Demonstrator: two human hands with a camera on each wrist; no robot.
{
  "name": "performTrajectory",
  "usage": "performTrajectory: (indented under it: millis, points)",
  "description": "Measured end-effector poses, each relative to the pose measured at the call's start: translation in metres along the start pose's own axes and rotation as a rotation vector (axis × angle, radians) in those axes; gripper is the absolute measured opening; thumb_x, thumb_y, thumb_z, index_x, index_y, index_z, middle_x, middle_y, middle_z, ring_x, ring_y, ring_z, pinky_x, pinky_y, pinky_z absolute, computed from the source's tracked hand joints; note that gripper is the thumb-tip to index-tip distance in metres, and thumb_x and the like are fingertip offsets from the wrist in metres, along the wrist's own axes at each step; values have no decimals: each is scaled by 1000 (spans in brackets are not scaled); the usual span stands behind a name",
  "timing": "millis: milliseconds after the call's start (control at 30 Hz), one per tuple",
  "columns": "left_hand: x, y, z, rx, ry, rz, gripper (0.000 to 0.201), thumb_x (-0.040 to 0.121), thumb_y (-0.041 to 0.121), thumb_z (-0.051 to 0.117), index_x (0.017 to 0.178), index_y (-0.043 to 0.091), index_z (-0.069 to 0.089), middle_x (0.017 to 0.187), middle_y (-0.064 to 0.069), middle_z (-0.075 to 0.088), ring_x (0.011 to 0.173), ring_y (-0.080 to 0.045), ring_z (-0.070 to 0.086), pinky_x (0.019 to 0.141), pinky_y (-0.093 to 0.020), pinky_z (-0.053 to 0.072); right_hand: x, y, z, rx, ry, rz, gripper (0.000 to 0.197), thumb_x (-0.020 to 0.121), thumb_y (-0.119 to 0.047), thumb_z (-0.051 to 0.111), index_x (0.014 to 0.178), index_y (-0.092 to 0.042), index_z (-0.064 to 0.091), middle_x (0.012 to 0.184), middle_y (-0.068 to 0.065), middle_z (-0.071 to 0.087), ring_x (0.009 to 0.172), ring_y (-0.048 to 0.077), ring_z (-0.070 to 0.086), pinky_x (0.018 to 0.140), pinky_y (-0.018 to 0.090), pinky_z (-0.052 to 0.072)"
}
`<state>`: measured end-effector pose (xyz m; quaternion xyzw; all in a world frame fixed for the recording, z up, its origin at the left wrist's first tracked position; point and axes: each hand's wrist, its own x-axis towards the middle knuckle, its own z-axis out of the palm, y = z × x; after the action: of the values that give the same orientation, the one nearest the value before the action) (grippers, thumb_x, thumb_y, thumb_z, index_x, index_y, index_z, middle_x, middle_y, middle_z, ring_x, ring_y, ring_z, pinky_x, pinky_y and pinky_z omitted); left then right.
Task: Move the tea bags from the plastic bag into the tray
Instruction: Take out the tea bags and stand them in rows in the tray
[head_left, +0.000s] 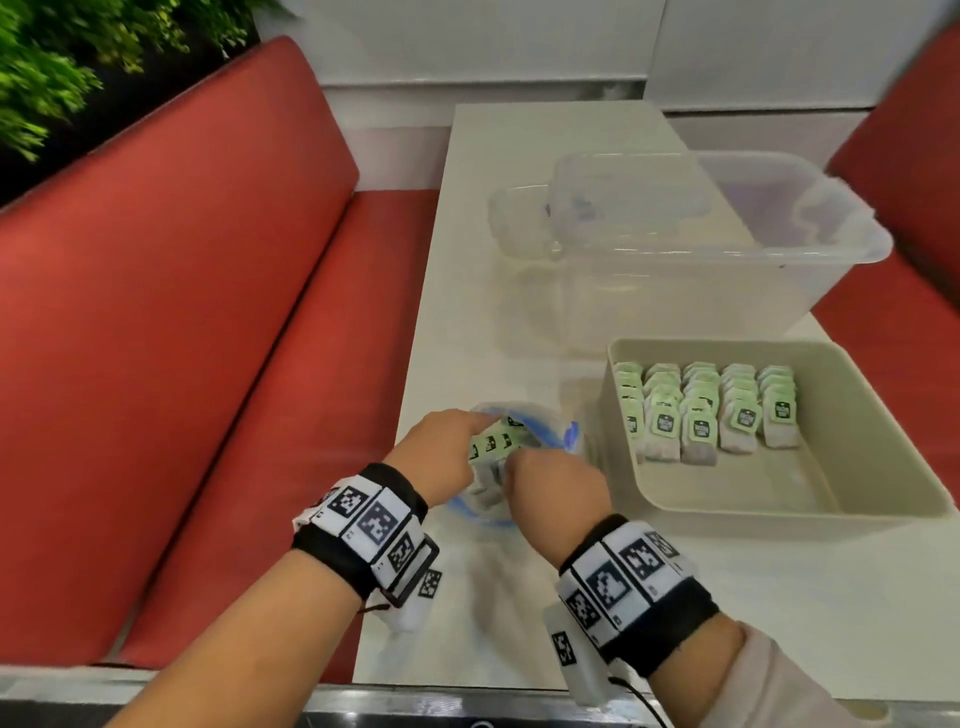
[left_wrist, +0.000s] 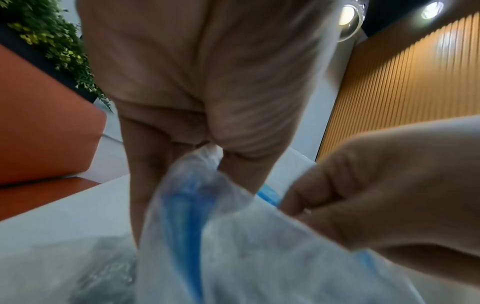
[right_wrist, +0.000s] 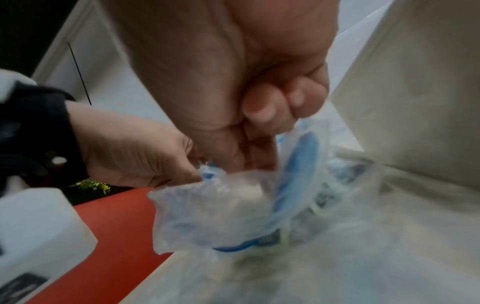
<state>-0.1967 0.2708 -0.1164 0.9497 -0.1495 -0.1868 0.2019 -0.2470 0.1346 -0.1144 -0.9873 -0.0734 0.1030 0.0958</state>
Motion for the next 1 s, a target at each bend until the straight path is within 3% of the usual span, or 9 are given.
performTrajectory:
  millis: [133,267,400,533,633,733,867,933,1000]
  points:
    - [-2,1,5,-12,81,73,63,78,-1,53,136,21,46,130,-9,57,119,-26,53,99,-34,42,32,-21,7,112,-30,96,29,93,-11,43,121,-8,51,112,10,64,101,25,63,81,33,49]
    - [-7,2,7,-6,121,100,60,78,-3,51,133,20,49,131,-6,56,121,-23,51,101,-33,40,46,-26,21,109,-89,128,25,90,-11,48,112,-6,56,113,11,63,105,24,61,87,32,46]
    - [-9,2,8,-12,119,140,54,74,-4,49,123,18,56,123,-3,60,113,-22,55,95,-36,44,49,-25,31,80,-70,98,26,93,-14,44,113,-5,58,116,13,61,110,26,56,88,32,40]
    - [-5,-1,5,-16,148,130,49,74,-3,51,117,18,60,118,-1,60,107,-21,57,92,-33,46,49,-22,35,401,53,174,19,90,-12,50,104,-8,62,105,9,66,92,20,61,75,24,40]
    - [1,-5,4,-45,177,135,52,76,-3,50,122,20,58,121,-3,60,112,-21,55,95,-37,45,40,-23,32,578,154,198,15,91,-12,49,99,-12,61,85,1,62,82,20,62,73,28,49]
    - [8,-9,3,-43,180,123,58,76,-3,53,128,22,55,122,-5,59,114,-23,55,96,-38,45,25,-20,23,597,288,136,12,91,-11,48,92,-18,59,79,-4,60,73,15,56,59,18,39]
    - [10,-10,-3,-71,175,131,46,76,6,61,118,25,62,116,-3,62,109,-23,58,91,-35,46,12,-6,4,709,398,134,9,88,-12,55,89,-18,61,78,-6,61,72,12,55,60,15,40]
    - [8,-8,-11,-78,131,112,37,72,13,68,109,21,66,122,-9,59,121,-25,51,95,-30,42,9,1,-8,749,390,138,7,87,-13,59,87,-20,62,73,-11,58,66,5,53,55,8,37]
    - [2,-4,-21,-94,88,100,36,67,24,78,101,16,67,143,-14,43,137,-20,34,101,-24,32,10,6,-20,790,381,130,8,84,-14,63,83,-22,62,74,-10,61,68,8,55,57,10,39]
